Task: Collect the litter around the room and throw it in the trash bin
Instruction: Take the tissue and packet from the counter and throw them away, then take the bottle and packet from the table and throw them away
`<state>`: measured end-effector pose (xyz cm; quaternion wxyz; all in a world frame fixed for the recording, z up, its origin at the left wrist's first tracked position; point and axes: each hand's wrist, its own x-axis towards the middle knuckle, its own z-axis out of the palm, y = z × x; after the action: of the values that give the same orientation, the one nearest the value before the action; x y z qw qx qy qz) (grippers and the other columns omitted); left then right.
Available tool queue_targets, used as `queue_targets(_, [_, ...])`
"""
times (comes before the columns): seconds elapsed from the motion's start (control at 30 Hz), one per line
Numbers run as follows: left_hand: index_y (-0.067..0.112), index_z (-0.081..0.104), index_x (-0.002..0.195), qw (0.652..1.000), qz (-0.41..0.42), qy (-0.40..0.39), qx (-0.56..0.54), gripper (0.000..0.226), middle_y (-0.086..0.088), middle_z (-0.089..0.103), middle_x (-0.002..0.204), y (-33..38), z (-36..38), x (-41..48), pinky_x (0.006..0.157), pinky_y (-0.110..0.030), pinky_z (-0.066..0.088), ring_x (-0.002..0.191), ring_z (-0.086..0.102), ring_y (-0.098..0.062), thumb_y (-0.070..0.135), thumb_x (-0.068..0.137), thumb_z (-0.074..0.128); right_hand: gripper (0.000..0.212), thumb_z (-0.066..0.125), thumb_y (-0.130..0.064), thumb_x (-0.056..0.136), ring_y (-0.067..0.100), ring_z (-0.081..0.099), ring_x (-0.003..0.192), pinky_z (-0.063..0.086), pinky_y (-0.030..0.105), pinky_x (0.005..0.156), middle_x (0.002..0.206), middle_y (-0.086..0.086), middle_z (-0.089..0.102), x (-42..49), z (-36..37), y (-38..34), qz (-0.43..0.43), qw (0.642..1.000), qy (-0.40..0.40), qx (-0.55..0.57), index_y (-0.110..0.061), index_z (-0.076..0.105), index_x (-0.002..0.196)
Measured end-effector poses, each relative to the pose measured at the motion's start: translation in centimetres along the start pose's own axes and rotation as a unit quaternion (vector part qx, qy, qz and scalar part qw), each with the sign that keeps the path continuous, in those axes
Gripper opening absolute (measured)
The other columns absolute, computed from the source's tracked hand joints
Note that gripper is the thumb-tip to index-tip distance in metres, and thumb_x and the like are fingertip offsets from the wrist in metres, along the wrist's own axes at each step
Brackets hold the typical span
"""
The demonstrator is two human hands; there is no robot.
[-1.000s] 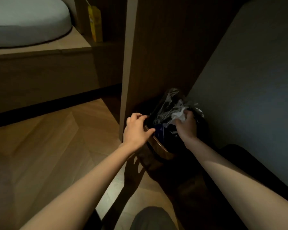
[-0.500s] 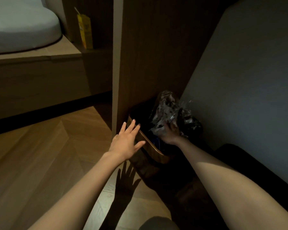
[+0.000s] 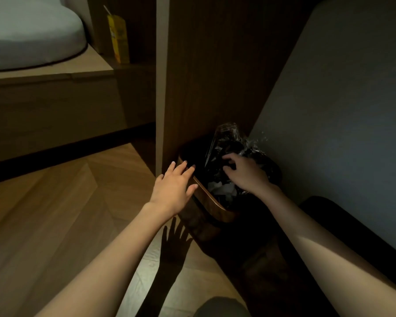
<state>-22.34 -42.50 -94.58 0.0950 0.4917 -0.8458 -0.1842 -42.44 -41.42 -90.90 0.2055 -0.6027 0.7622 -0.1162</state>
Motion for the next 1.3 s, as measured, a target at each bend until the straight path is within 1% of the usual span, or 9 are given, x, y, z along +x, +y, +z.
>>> queue_targets(0.1, [0.027, 0.022, 0.147, 0.999, -0.013, 0.043, 0.009, 0.053, -0.001, 0.023, 0.155, 0.1, -0.6, -0.1, 0.114, -0.042, 0.022, 0.145, 0.015, -0.024, 0.038, 0.098, 0.038, 0.035, 0.048, -0.029, 0.098, 0.018, 0.060, 0.105, 0.051, 0.033, 0.076, 0.131, -0.003, 0.056, -1.0, -0.1, -1.5, -0.033, 0.998, 0.052, 0.021, -0.027, 0.049, 0.133])
queue_targets(0.2, [0.026, 0.023, 0.148, 0.998, -0.028, 0.052, 0.007, 0.052, -0.003, 0.028, 0.154, 0.5, -1.6, -0.2, 0.114, -0.042, 0.023, 0.143, 0.020, -0.025, 0.037, 0.099, 0.037, 0.033, 0.049, -0.027, 0.097, 0.019, 0.057, 0.112, 0.049, 0.032, 0.083, 0.129, -0.002, 0.058, -1.6, 0.4, -2.7, -0.034, 0.997, 0.061, 0.031, -0.027, 0.052, 0.130])
queue_targets(0.37, [0.025, 0.026, 0.147, 0.994, -0.096, 0.043, -0.032, 0.051, -0.003, 0.033, 0.151, 0.6, -4.9, -2.4, 0.114, -0.041, 0.022, 0.143, 0.022, -0.025, 0.037, 0.099, 0.037, 0.032, 0.051, -0.025, 0.096, 0.013, 0.054, 0.118, 0.044, 0.033, 0.101, 0.128, -0.008, 0.058, -4.7, 0.3, -7.7, 0.026, 0.993, 0.023, 0.109, -0.031, 0.054, 0.127])
queue_targets(0.47, [0.024, 0.032, 0.145, 0.981, -0.169, 0.065, -0.066, 0.048, -0.002, 0.039, 0.148, 0.4, -8.0, -5.5, 0.115, -0.041, 0.021, 0.142, 0.025, -0.024, 0.033, 0.098, 0.040, 0.033, 0.050, -0.024, 0.096, 0.011, 0.056, 0.115, 0.049, 0.034, 0.096, 0.127, -0.009, 0.060, -6.8, -0.8, -12.1, -0.007, 0.996, 0.020, 0.081, -0.032, 0.055, 0.128])
queue_targets(0.6, [0.023, 0.034, 0.144, 0.965, -0.239, 0.085, -0.060, 0.048, -0.003, 0.040, 0.148, 0.1, -14.9, -9.2, 0.115, -0.041, 0.021, 0.141, 0.026, -0.024, 0.032, 0.098, 0.041, 0.034, 0.049, -0.023, 0.097, 0.014, 0.056, 0.115, 0.049, 0.035, 0.094, 0.128, -0.006, 0.059, -8.8, -3.5, -18.3, -0.033, 0.997, -0.032, 0.067, -0.031, 0.053, 0.130])
queue_targets(0.7, [0.022, 0.033, 0.144, 0.957, -0.270, 0.089, -0.054, 0.048, -0.004, 0.039, 0.148, 0.9, -21.2, -11.9, 0.115, -0.041, 0.022, 0.141, 0.027, -0.025, 0.032, 0.098, 0.040, 0.034, 0.049, -0.025, 0.096, 0.015, 0.057, 0.112, 0.050, 0.043, 0.094, 0.127, -0.005, 0.060, -10.5, -7.2, -22.9, -0.051, 0.994, -0.055, 0.075, -0.032, 0.052, 0.129])
queue_targets(0.83, [0.023, 0.032, 0.145, 0.947, -0.302, 0.097, -0.060, 0.048, -0.003, 0.038, 0.149, 4.2, -30.1, -15.5, 0.115, -0.041, 0.022, 0.141, 0.026, -0.023, 0.033, 0.098, 0.040, 0.033, 0.051, -0.027, 0.096, 0.014, 0.058, 0.111, 0.051, 0.044, 0.094, 0.127, -0.006, 0.060, -13.8, -14.3, -28.6, -0.062, 0.992, -0.076, 0.074, -0.031, 0.053, 0.129])
queue_targets(1.07, [0.025, 0.031, 0.145, 0.938, -0.315, 0.130, -0.061, 0.048, -0.001, 0.037, 0.149, 12.0, -44.4, -21.2, 0.116, -0.040, 0.025, 0.141, 0.028, -0.020, 0.034, 0.098, 0.040, 0.033, 0.052, -0.027, 0.096, 0.009, 0.062, 0.101, 0.056, 0.037, 0.087, 0.127, -0.006, 0.060, -20.5, -27.9, -34.5, -0.098, 0.988, -0.092, 0.082, -0.032, 0.053, 0.128])
queue_targets(1.3, [0.027, 0.029, 0.145, 0.918, -0.332, 0.206, -0.062, 0.050, 0.001, 0.037, 0.149, 19.2, -52.7, -26.6, 0.113, -0.040, 0.030, 0.140, 0.029, -0.017, 0.037, 0.097, 0.041, 0.034, 0.052, -0.026, 0.096, 0.011, 0.061, 0.103, 0.052, 0.029, 0.086, 0.124, -0.005, 0.061, -25.8, -38.2, -37.7, -0.175, 0.977, -0.094, 0.083, -0.028, 0.053, 0.130])
